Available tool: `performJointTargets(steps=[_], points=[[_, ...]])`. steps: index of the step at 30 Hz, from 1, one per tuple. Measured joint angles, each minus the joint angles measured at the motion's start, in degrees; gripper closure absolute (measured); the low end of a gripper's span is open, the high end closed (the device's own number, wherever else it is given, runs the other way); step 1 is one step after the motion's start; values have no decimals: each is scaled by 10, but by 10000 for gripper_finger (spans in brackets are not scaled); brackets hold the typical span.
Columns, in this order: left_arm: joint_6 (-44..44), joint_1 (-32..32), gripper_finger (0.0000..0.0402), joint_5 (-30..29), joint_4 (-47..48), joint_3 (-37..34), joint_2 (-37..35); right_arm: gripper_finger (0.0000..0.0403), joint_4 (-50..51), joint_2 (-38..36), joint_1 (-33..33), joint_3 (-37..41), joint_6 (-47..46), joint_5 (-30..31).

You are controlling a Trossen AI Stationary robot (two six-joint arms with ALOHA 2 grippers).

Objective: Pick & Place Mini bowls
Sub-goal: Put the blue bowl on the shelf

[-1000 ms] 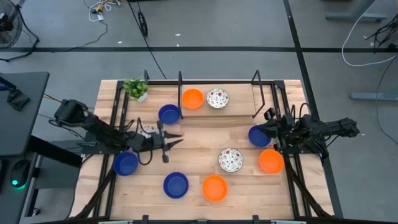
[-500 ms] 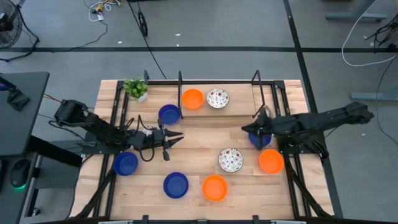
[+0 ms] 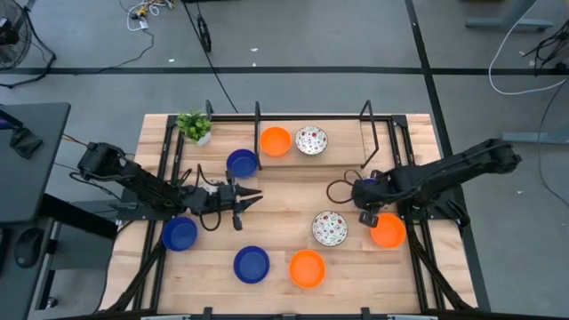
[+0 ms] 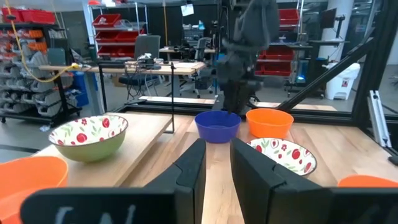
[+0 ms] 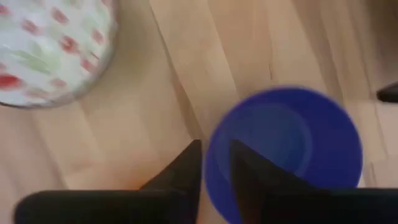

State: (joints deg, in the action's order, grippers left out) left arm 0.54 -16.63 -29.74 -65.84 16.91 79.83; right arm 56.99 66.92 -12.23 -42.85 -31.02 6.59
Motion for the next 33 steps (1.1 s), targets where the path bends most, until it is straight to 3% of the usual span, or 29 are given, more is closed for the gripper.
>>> performJointTargets(steps=[6,12,18,33], points=[[3,-7,324,0,1,0,0,223,-5,26,0,30,15,-2],[3,-7,324,1,1,0,0,212,-35,28,-1,50,30,-17],[3,-7,324,0,1,0,0,244,-70,28,-1,77,55,-17],[3,-7,324,0,1,0,0,381,-73,28,-2,73,29,-32]])
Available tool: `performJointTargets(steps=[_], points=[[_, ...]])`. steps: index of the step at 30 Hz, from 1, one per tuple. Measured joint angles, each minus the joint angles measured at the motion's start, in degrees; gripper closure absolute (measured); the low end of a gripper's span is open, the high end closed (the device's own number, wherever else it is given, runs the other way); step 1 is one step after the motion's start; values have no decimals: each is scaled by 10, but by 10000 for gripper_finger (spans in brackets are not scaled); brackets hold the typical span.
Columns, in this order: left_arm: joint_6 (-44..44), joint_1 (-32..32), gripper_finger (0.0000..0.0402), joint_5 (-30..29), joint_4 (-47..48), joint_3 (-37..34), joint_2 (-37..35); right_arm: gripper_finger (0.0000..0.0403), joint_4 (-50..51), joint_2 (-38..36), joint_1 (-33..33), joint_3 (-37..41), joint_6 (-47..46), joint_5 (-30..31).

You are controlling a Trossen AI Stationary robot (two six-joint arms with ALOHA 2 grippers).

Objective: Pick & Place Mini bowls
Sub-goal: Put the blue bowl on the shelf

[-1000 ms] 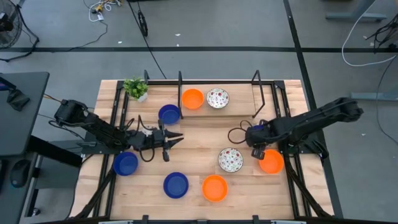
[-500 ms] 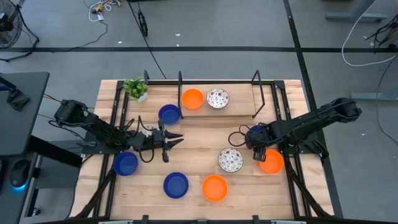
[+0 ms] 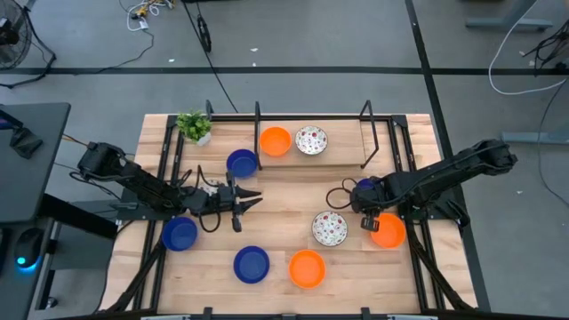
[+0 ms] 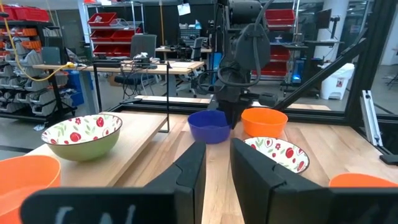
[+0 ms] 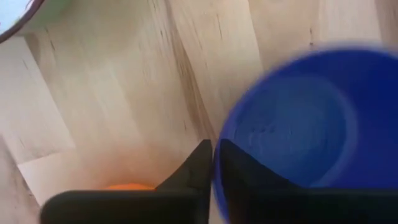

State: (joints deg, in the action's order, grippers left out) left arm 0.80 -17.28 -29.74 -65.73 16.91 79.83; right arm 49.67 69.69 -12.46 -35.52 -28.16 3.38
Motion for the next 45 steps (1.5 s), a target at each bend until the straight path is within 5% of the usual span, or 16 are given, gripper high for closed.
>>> performJointTargets(steps=[8,14,29,45], points=[[0,1,324,0,0,0,0,395,15,0,-17,-94,13,7],[0,1,324,0,0,0,0,400,-11,0,-7,-173,103,97],[0,1,324,0,0,0,0,399,-34,64,223,-186,306,86],[0,1,324,0,0,0,0,396,-30,135,341,-186,366,113]])
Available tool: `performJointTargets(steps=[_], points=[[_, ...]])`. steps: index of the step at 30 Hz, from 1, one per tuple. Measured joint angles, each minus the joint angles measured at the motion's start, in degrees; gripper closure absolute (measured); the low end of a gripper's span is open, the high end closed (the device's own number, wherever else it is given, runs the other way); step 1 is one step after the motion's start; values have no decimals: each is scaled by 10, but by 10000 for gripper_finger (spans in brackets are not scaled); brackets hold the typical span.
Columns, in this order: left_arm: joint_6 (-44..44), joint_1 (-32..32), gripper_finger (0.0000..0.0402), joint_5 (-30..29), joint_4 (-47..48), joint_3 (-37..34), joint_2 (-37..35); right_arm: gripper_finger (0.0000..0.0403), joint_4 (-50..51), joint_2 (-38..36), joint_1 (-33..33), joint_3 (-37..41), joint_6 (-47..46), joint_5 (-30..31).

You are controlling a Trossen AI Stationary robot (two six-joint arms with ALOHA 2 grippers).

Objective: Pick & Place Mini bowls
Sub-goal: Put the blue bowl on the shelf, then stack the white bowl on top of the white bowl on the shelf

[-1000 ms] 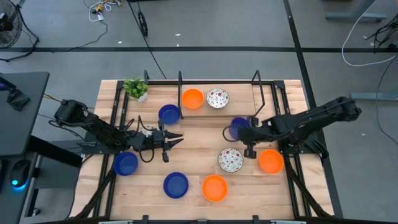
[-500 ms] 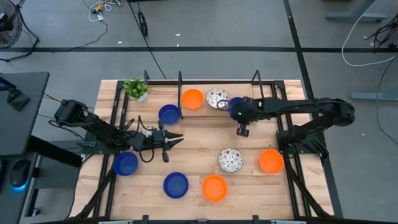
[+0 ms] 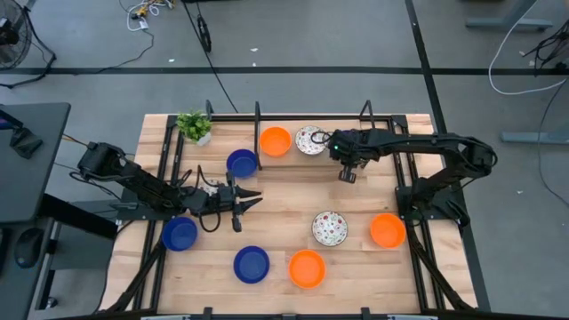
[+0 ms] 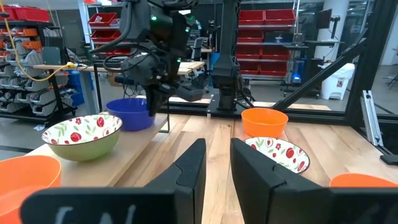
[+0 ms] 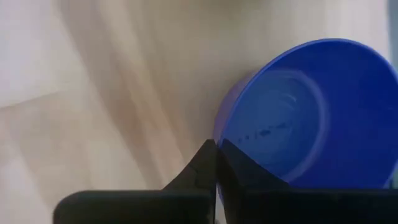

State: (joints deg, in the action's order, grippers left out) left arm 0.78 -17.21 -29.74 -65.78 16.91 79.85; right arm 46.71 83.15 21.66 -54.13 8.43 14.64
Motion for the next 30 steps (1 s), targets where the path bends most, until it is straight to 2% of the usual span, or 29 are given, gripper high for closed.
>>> performJointTargets(steps=[7,16,21,25,30], points=[[0,0,324,0,0,0,0,386,-25,0,28,0,11,14],[0,0,324,0,0,0,0,331,-57,-1,37,0,20,14],[0,0,324,0,0,0,0,307,-48,-8,34,0,4,39],[0,0,324,0,0,0,0,305,-37,-35,7,0,-55,40],[0,0,324,0,-2,0,0,318,-35,-99,-60,0,-103,40]])
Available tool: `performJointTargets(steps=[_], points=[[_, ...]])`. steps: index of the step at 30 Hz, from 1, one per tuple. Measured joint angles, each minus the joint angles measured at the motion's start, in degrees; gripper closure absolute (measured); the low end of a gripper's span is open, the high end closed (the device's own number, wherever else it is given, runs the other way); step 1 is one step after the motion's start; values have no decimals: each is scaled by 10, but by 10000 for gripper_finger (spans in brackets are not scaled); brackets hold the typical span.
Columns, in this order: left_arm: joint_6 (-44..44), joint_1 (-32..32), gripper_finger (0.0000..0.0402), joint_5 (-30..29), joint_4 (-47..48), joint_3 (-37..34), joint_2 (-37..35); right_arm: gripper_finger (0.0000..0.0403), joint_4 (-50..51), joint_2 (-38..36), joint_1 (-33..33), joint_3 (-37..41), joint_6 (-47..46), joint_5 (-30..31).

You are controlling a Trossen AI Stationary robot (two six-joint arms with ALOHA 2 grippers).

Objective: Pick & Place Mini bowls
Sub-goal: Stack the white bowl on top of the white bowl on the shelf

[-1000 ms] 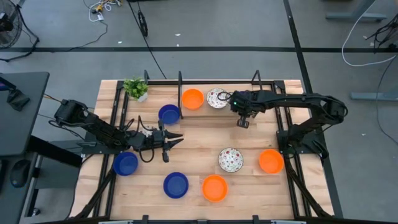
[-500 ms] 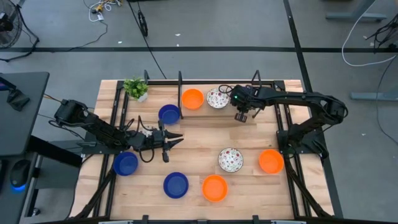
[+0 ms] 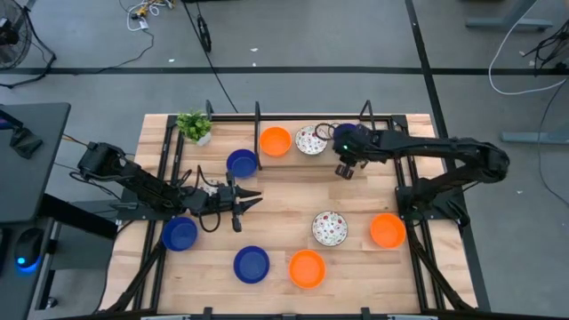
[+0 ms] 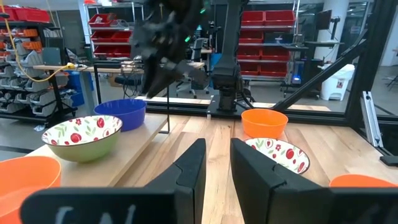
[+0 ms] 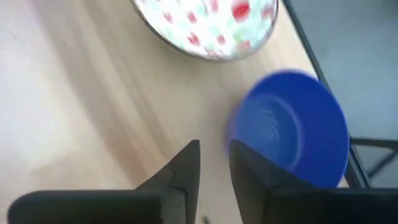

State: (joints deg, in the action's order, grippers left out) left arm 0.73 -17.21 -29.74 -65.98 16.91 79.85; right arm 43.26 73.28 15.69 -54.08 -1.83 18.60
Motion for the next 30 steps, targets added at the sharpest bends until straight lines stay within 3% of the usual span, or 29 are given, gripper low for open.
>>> performJointTargets(steps=[6,15,21,30], points=[[0,-1,324,0,0,0,0,339,-40,-69,-126,4,-77,0],[0,-4,324,0,0,0,0,362,-283,-92,-353,90,-84,-1],[0,-4,324,0,0,0,0,372,-446,-92,-459,158,-84,-2],[0,-4,324,0,0,0,0,374,-566,-91,-522,233,-97,-154]])
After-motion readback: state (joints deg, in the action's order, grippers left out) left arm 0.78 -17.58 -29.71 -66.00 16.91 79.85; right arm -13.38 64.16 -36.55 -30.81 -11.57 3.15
